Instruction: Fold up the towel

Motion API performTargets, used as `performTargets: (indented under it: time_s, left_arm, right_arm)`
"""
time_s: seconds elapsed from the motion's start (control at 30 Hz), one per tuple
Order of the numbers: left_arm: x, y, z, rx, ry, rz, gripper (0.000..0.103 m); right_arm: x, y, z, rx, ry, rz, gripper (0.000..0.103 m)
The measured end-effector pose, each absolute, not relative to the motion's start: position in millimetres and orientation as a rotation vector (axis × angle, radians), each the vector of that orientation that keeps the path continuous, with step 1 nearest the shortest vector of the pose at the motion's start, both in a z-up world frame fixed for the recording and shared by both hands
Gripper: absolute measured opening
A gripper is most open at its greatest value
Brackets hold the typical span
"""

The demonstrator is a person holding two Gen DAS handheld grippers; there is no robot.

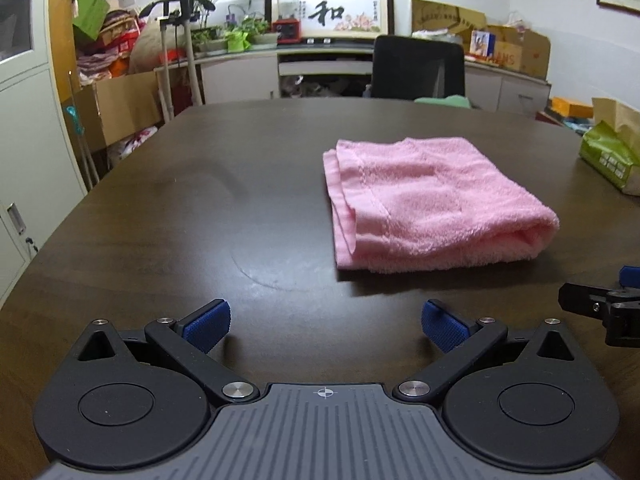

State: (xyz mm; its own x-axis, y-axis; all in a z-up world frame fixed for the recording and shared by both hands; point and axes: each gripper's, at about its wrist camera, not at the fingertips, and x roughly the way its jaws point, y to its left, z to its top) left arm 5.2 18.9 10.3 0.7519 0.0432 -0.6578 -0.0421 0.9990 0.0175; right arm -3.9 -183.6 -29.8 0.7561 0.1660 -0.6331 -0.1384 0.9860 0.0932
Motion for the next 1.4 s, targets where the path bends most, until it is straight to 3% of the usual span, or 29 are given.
performTargets:
  time_s: [1.4]
  left_arm:
    - [4.9, 4.4, 6.5, -0.007, 0.714, 0.080, 0.103]
  right_arm:
    - [-4.5, -165.1, -32.0, -0.039, 0.713, 0.158, 0.103]
